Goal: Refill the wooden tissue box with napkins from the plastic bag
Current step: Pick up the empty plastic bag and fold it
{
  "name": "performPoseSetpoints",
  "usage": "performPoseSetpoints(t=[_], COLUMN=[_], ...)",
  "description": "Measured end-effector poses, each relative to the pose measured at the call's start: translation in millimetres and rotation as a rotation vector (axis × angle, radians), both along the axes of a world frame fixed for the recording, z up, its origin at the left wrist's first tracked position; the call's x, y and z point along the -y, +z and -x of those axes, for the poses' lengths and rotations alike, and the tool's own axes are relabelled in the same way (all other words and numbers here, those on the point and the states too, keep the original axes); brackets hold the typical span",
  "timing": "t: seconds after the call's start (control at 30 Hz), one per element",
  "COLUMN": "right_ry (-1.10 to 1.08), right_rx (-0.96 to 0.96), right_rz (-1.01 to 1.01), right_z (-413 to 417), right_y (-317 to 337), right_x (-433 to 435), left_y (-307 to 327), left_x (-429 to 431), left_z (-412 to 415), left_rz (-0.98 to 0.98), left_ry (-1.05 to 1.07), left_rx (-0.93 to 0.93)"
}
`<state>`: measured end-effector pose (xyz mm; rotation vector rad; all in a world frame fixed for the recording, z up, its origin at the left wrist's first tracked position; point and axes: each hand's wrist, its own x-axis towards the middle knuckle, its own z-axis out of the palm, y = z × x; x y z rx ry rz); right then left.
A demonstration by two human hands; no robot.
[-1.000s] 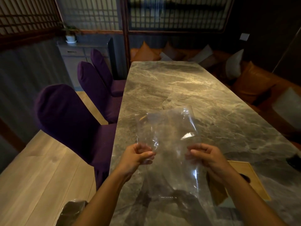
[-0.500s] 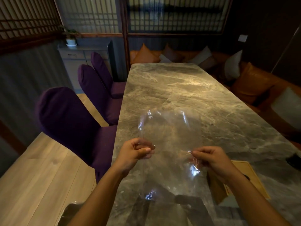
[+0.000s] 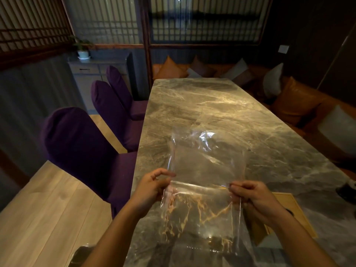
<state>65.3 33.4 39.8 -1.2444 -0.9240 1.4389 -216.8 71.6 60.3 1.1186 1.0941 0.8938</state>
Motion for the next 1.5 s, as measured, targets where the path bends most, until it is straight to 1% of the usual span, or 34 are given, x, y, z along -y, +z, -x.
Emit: performPoseSetpoints(t=[0.17, 0.37, 0.5, 0.53, 0.57, 0.63, 0.67, 0.7, 0.77, 0.8, 0.83, 0.87, 0.9, 0.97, 1.03, 1.13, 1.23, 1.3, 1.33, 1.43, 1.5], right_ry=[0.055, -0.001, 0.057, 0.091, 0.121, 0.119, 0.120, 0.141, 0.197, 0.225, 0.259, 0.298, 0.337, 0.410, 0.490, 0.535, 0.414, 0.291, 0.240, 0.114, 0.051], right_rx=[-0.022, -0.063, -0.198, -0.179, -0.088, 0.211, 0.331, 0.388, 0.422, 0.441, 0.475, 0.498, 0.528, 0.631, 0.745, 0.819, 0.914, 0.905, 0.855, 0.576, 0.360], right_rz=[0.015, 0.038, -0.051, -0.048, -0.033, -0.065, -0.099, -0.132, -0.188, -0.212, -0.231, -0.247, -0.261, -0.301, -0.349, -0.393, -0.453, -0.423, -0.380, -0.240, -0.146], right_z=[-7, -11, -7, -7, -7, -2, 0, 2, 7, 10, 13, 17, 21, 29, 35, 42, 42, 38, 36, 37, 38], right_y=[-1, 1, 10, 12, 11, 14, 15, 16, 22, 26, 30, 35, 39, 47, 57, 69, 70, 62, 59, 48, 40], right_x=[2, 1, 5, 5, 5, 4, 3, 3, 4, 3, 3, 3, 2, 0, -2, -3, -4, -3, -1, 4, 8], left_y=[3, 2, 0, 0, 0, -4, -7, -9, -8, -6, -2, 0, 2, 4, -2, -6, -4, -1, 0, 1, 2], left_x=[-1, 0, -2, -2, -1, -1, -3, -5, -6, -4, -1, 2, 5, 11, 13, 16, 19, 21, 21, 19, 19], left_z=[-4, -5, -5, -5, -4, -2, -1, -1, -4, -5, -7, -9, -11, -21, -31, -40, -43, -43, -42, -36, -33], left_rz=[0.007, -0.137, -0.144, -0.130, -0.113, -0.079, -0.075, -0.073, -0.075, -0.098, -0.124, -0.147, -0.169, -0.231, -0.285, -0.345, -0.348, -0.340, -0.336, -0.277, -0.221], left_ry=[0.065, -0.055, -0.077, -0.086, -0.103, -0.141, -0.129, -0.080, 0.041, 0.050, -0.001, -0.102, -0.218, -0.414, -0.491, -0.469, -0.367, -0.253, -0.195, -0.076, -0.045], left_rx=[0.084, -0.114, -0.170, -0.178, -0.188, -0.215, -0.230, -0.237, -0.206, -0.173, -0.164, -0.186, -0.223, -0.353, -0.399, -0.348, -0.301, -0.260, -0.225, -0.091, -0.009])
